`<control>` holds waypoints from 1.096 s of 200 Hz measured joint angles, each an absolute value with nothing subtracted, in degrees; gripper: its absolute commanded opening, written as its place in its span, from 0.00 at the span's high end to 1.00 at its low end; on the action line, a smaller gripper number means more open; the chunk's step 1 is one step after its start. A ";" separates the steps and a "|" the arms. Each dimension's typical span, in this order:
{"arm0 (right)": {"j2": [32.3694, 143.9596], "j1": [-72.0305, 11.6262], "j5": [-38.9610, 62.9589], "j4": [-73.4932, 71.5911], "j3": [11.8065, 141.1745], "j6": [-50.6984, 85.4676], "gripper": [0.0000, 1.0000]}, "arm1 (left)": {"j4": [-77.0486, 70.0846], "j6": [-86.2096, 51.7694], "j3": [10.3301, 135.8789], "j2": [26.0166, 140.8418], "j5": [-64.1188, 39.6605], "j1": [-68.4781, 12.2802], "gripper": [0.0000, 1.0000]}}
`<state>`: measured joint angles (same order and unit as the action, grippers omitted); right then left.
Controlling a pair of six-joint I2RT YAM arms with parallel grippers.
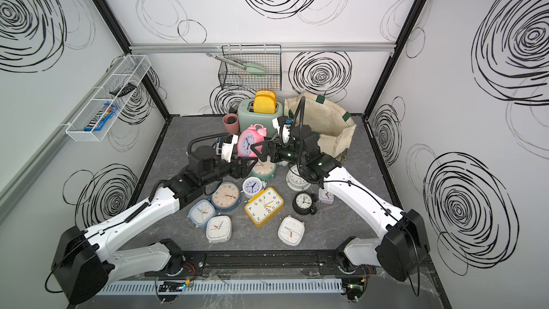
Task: Put the alarm clock into the canvas bag
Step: Pick up the alarm from the center of the board.
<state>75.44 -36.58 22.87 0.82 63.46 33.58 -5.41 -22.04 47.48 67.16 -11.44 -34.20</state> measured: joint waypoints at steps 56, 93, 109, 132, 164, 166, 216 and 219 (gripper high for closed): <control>76.05 -37.60 22.22 1.26 64.93 34.04 0.28 | -5.34 -21.91 47.48 67.16 -9.69 -35.27 0.40; 77.06 -38.11 21.87 1.50 64.97 34.41 0.35 | -5.26 -21.85 47.48 67.16 -8.69 -35.64 0.39; 77.52 -38.17 21.74 1.61 64.97 34.52 0.41 | -5.26 -21.78 47.48 67.18 -8.47 -35.64 0.39; 77.69 -38.33 21.74 1.63 65.08 34.68 0.51 | -4.71 -21.63 47.46 67.22 -8.25 -35.64 0.38; 77.69 -38.61 21.89 1.43 65.10 35.20 0.62 | -4.43 -21.45 47.48 67.22 -7.81 -35.75 0.33; 77.69 -38.61 21.80 1.45 65.10 35.35 0.63 | -4.40 -21.45 47.48 67.22 -7.84 -35.75 0.32; 77.47 -38.65 21.78 1.65 65.08 34.11 0.76 | -4.69 -20.99 47.48 67.16 -8.38 -35.73 0.04; 77.47 -38.65 21.63 1.69 65.08 33.91 0.78 | -4.84 -20.75 47.48 67.11 -8.45 -35.73 0.04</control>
<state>77.47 -38.65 21.63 1.69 65.08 33.91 -4.84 -20.75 47.48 67.11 -8.45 -35.73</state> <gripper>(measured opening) 0.432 0.953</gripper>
